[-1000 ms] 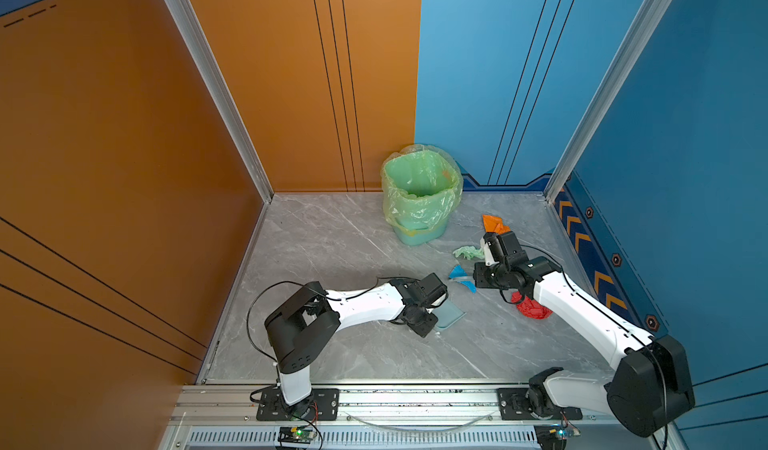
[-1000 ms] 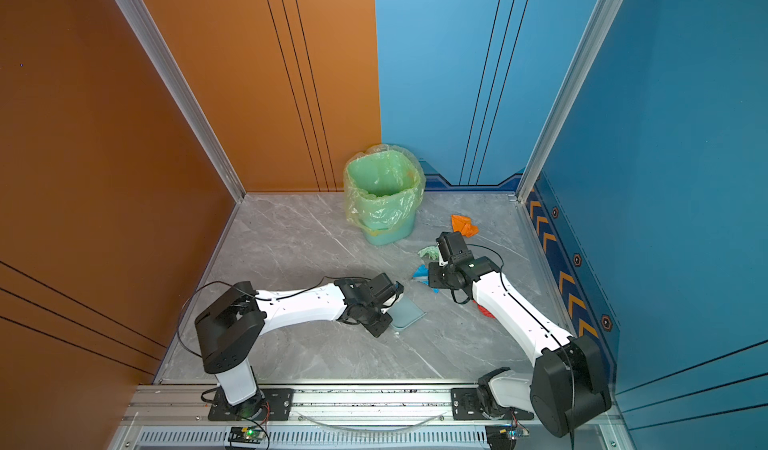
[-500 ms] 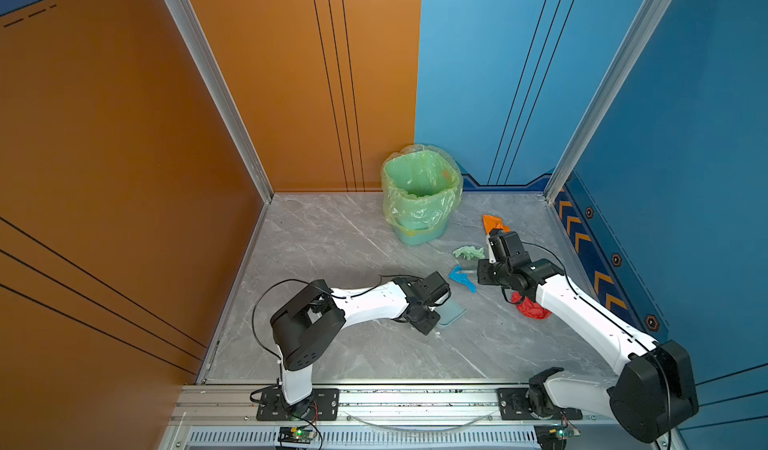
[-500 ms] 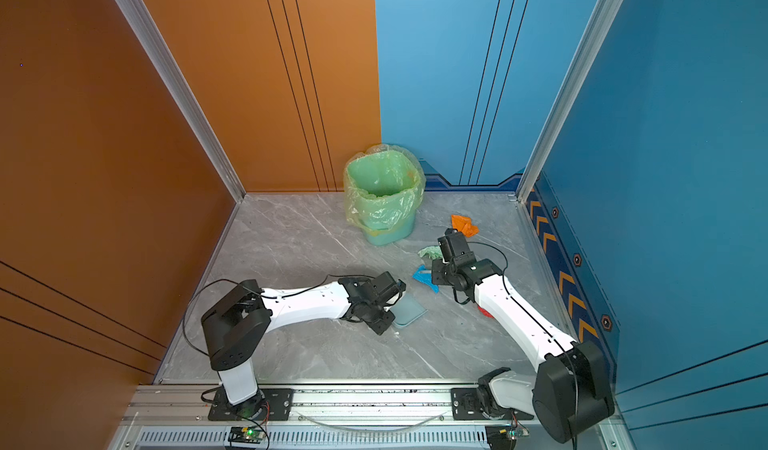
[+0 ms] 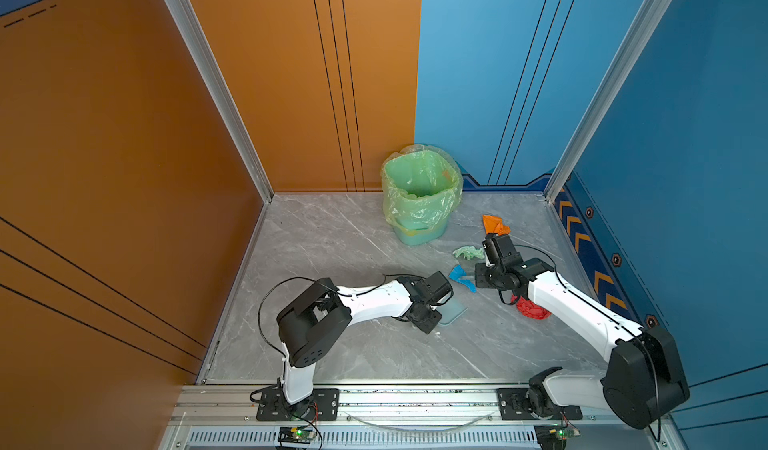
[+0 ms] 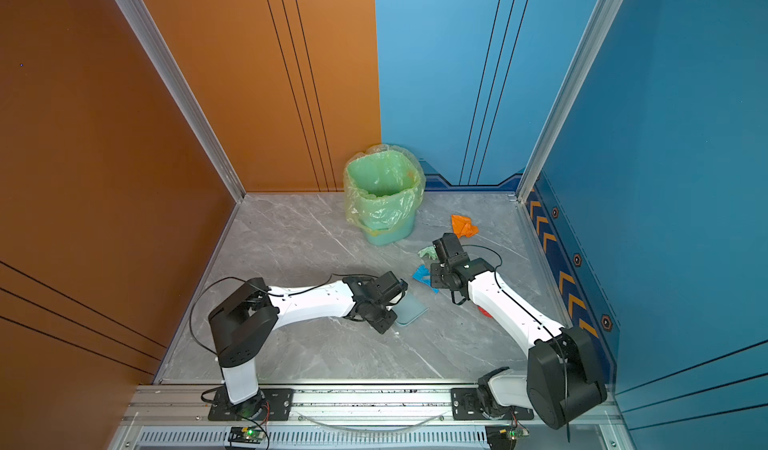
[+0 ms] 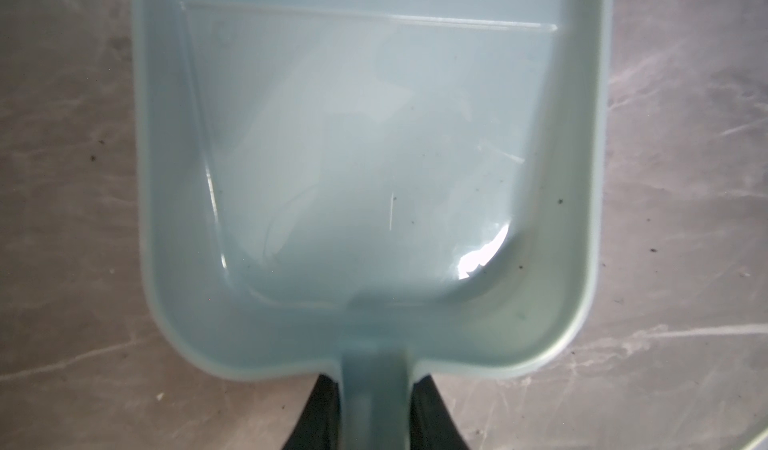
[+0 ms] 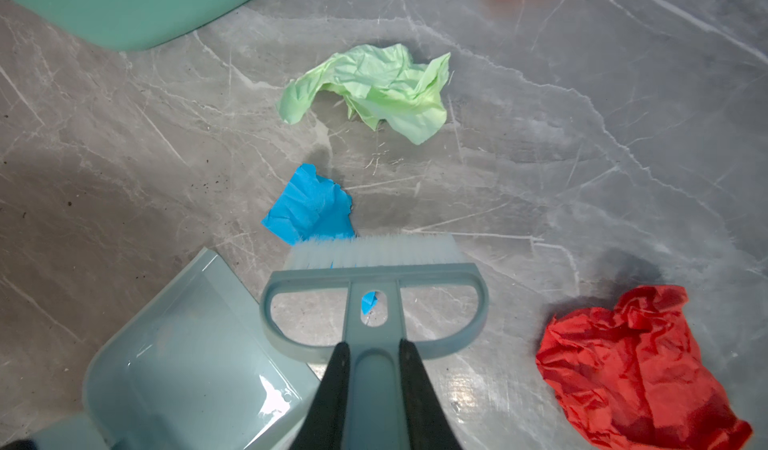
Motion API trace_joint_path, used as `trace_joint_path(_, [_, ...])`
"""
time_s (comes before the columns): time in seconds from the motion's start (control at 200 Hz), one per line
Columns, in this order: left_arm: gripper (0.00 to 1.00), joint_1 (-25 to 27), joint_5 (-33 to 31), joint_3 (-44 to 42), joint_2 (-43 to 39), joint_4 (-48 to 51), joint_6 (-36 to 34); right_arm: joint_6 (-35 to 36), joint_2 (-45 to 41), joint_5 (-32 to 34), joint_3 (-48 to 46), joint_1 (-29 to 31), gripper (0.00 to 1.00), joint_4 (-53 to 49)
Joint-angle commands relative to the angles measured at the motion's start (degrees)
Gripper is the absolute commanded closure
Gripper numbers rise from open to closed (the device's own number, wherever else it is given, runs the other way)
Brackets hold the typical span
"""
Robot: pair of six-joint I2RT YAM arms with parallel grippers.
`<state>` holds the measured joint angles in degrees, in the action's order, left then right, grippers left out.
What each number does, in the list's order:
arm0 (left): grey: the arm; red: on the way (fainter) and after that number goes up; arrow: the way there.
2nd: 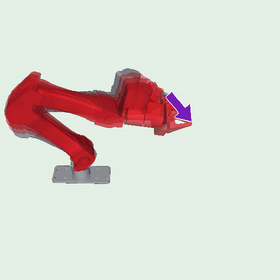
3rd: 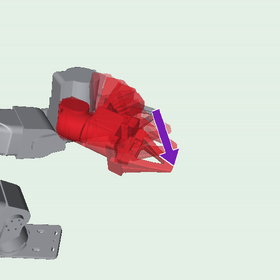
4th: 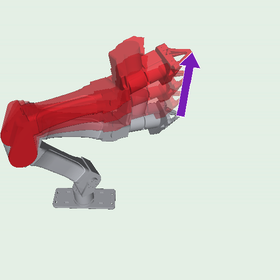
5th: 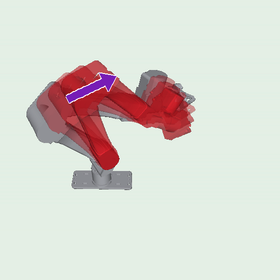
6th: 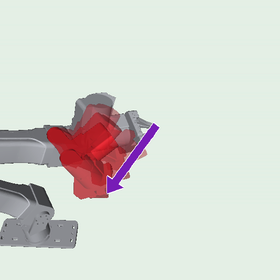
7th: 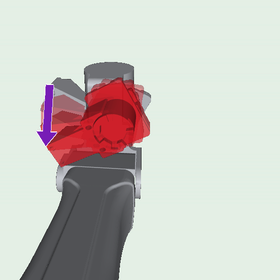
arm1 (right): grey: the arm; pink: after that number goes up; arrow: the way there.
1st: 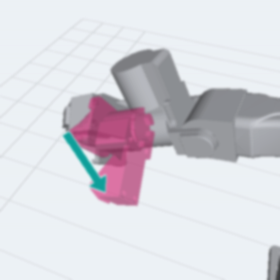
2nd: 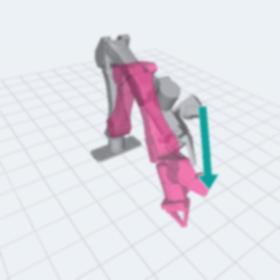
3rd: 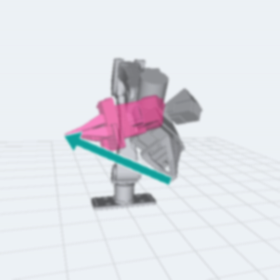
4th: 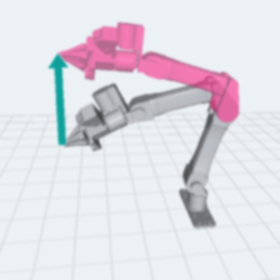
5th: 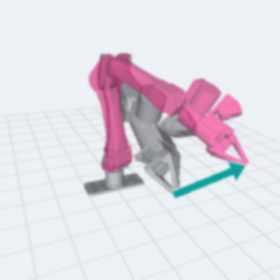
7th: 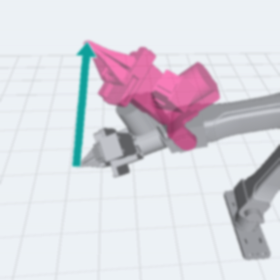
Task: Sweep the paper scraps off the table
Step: 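Push the blue scrap into the dustpan with the right gripper's brush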
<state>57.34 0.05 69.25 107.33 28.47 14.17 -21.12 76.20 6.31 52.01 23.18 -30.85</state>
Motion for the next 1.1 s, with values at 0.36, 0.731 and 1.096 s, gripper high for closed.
trace_joint_path(0.36, [1.00,0.49,-1.54,1.52,1.18,1.85,-0.37,-2.48,-2.11,-5.12,-3.93,6.03,1.00,-1.03])
trace_joint_path(0.731, [1.00,0.40,-2.08,1.52,1.55,2.03,-0.44,0.33,-10.57,-9.68,-4.20,8.15,1.00,-7.77])
trace_joint_path(1.096, [1.00,0.40,-2.21,1.41,1.12,2.03,-0.38,-0.63,-14.10,-3.31,-4.75,2.87,1.00,-4.38])
